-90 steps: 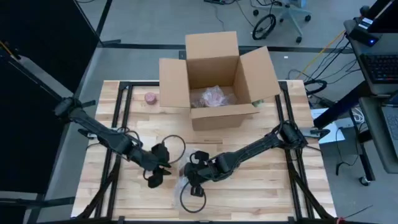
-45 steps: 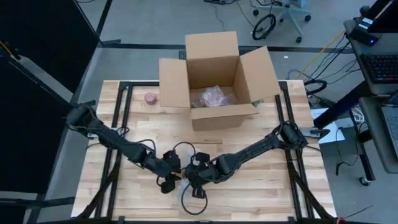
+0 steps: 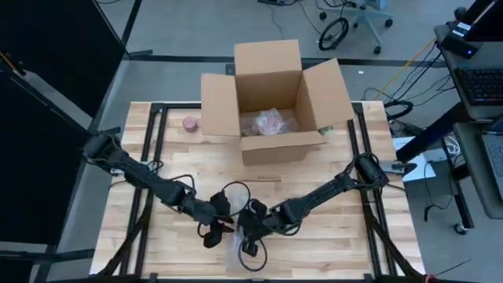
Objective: Wrap mug
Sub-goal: Wrap the orange cup with the bubble wrap
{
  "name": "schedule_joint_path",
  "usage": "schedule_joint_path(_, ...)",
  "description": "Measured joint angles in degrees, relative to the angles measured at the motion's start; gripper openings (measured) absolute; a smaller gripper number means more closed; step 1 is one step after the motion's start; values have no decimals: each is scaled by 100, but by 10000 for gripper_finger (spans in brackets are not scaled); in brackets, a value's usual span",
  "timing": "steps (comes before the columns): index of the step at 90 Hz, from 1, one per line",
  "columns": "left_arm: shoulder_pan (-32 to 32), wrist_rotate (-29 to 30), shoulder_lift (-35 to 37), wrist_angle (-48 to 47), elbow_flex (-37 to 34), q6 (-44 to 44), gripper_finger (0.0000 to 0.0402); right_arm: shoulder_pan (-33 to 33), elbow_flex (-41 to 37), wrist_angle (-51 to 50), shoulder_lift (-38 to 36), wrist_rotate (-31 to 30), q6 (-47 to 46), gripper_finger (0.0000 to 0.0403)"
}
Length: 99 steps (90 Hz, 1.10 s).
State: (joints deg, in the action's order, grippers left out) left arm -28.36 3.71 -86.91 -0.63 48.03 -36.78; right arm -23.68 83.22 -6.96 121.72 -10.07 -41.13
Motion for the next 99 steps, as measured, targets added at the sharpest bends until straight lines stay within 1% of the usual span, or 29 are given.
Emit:
schedule_joint_path(13,47,-34,-68,12,9,-20,135,50,-354,343,27,-27,-20,0)
schedule_joint_path(20,111,-89,-52,-112,0,-108,135,64,-393,255,50,-34,-19,0)
schedule_joint_path(28,151,-110,152,-348,-5,-331,135,64,-398,198,57,-30,24,0)
schedule_joint_path(44,105,-112,780,-1572,305,-771,134,63,-400,141,61,-23,110,0)
schedule_joint_path(55,-130,-30,1261,-2122,426,-1290,134,63,-400,165,61,-7,129,0)
schedule_joint_path(62,-451,230,1329,-2646,384,-1676,134,63,-399,192,61,9,127,0)
schedule_joint_path(66,-668,415,1306,-2747,266,-1831,134,69,-398,237,61,71,114,0)
schedule_joint_path(78,-1126,775,985,-2394,-251,-2135,134,89,-398,351,61,406,-244,0)
schedule_joint_path(84,-1261,928,713,-2066,-543,-2137,134,89,-398,503,61,531,-426,0)
schedule_joint_path(89,-1314,1107,515,-1597,-730,-2127,134,88,-398,681,61,611,-585,0)
schedule_joint_path(93,-1316,1192,381,-1178,-834,-2005,134,85,-392,799,58,623,-709,0)
schedule_joint_path(99,-1271,1228,144,-630,-943,-1584,134,85,-392,978,56,712,-860,0)
